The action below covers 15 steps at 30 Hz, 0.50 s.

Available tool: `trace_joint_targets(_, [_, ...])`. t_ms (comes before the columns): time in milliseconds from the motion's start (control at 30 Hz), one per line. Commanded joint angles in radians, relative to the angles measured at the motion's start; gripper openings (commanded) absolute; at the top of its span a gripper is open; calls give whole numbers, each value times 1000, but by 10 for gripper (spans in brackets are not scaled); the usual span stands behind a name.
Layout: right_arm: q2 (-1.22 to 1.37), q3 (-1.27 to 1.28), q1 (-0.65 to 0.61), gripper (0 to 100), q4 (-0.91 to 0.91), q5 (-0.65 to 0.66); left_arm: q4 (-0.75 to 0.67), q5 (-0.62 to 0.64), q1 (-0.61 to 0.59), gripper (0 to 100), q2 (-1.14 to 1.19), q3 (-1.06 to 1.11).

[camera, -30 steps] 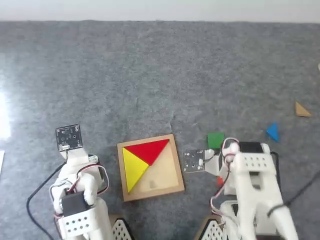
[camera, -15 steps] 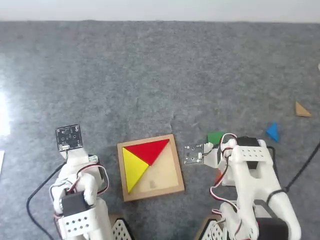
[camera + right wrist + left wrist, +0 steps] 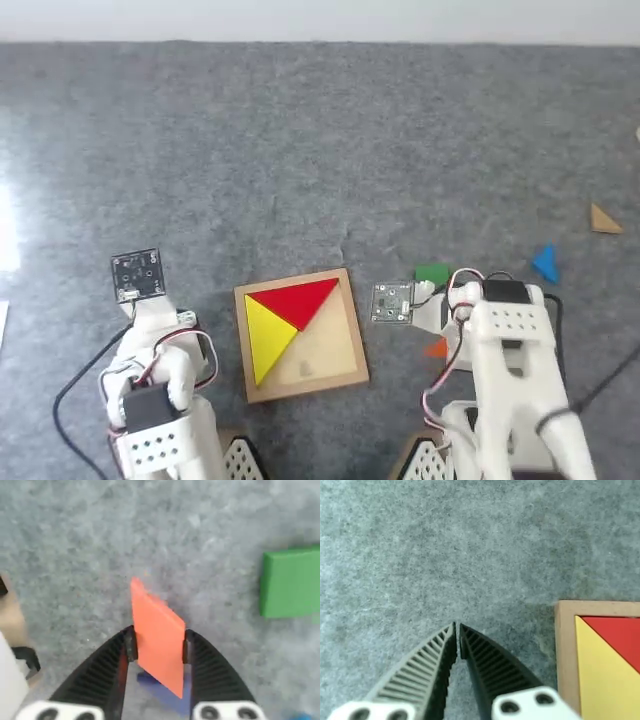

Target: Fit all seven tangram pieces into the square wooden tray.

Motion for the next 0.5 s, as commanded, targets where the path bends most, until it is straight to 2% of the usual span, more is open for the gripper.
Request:
trace_joint_targets(0, [-159, -77, -88, 61, 96, -87, 8, -5, -3, 13, -17, -7])
trace_joint_targets(133, [-171, -198, -285, 61, 177, -204, 8, -5, -3, 13, -17, -7])
trace_joint_targets(267, [-45, -321, -499, 61, 177, -327, 8, -5, -3, 13, -17, -7])
trace_joint_targets(367, [105, -420, -611, 61, 177, -359, 8, -5, -3, 13, -17, -7])
trace_joint_targets(467, [283, -542, -670, 69, 188, -354, 8, -5, -3, 13, -17, -7])
